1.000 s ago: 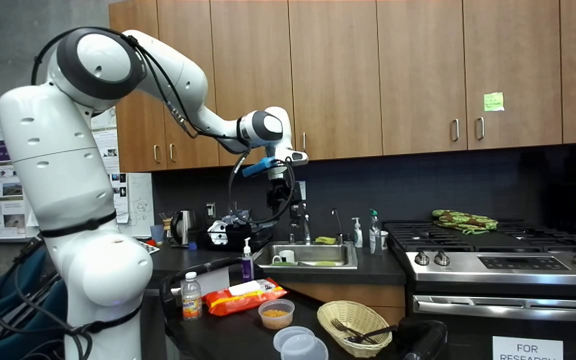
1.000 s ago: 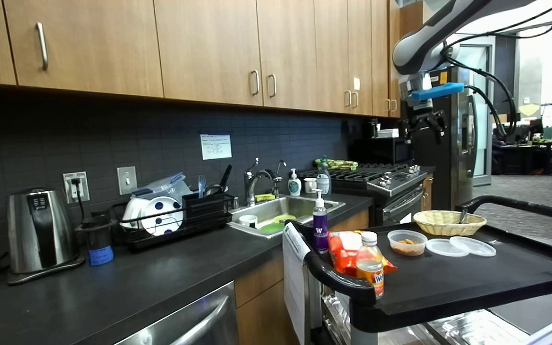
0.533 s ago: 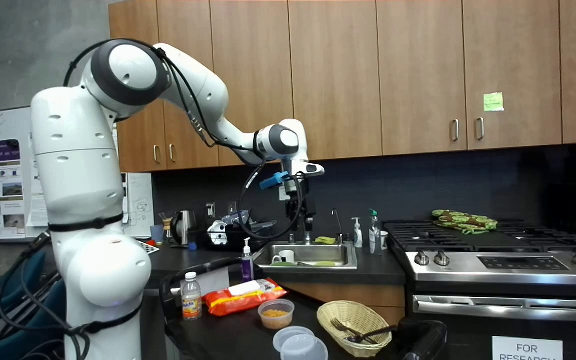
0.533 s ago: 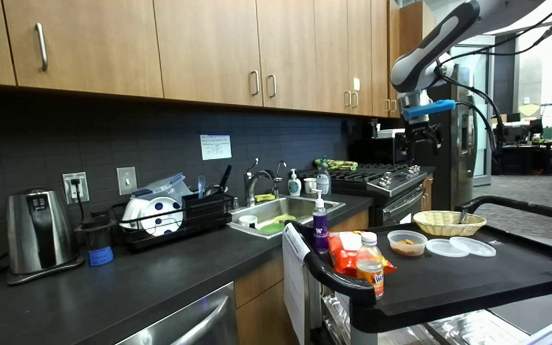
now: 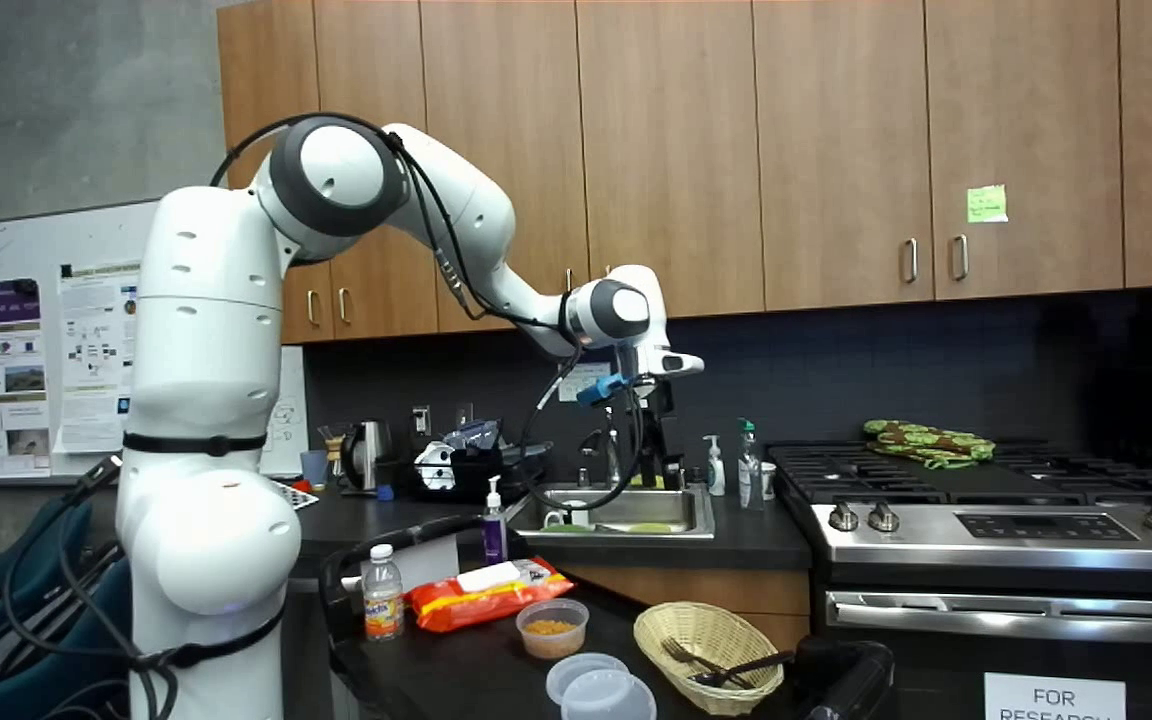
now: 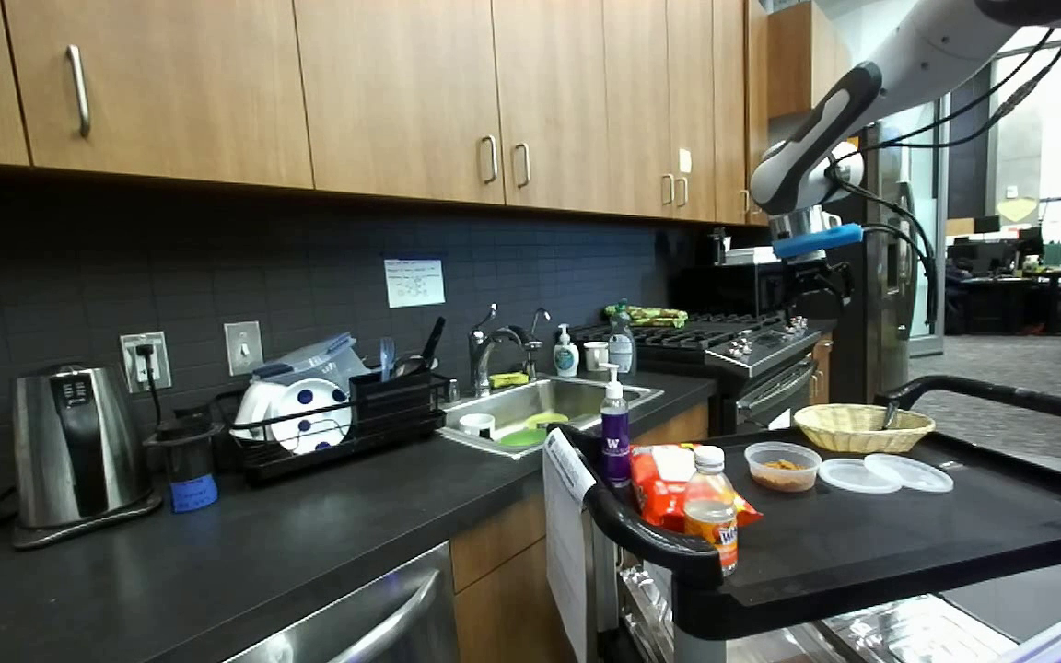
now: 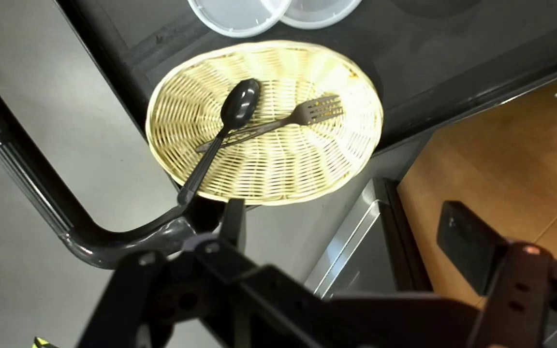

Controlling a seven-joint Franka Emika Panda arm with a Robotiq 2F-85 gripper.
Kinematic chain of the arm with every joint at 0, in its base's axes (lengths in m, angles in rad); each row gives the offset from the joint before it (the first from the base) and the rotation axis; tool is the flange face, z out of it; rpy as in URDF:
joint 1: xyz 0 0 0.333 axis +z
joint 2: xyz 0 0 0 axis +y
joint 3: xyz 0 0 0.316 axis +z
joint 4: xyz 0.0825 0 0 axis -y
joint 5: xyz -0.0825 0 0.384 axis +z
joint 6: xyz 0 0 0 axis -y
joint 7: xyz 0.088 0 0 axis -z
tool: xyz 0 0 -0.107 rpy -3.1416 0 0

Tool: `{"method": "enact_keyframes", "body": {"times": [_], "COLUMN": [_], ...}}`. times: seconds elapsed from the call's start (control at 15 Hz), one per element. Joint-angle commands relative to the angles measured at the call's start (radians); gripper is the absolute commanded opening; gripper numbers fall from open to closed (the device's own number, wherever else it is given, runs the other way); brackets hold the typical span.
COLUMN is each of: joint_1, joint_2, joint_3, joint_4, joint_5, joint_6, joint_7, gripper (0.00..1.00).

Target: Remove the black spoon from the basket.

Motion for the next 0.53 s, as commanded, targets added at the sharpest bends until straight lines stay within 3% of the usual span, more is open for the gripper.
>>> {"method": "enact_keyframes", "body": {"times": [0.0,0.47], "joint_1": [-0.007,-0.016], "joint_2": [0.083,0.179], "joint_3": [-0.044,-0.125], "joint_4": [0.070,0.077], "joint_5": [-0.016,-0.040], "joint_6": [0.016,0.049], "joint_7": [0.091,0.216], "gripper": [1.00,1.00]}}
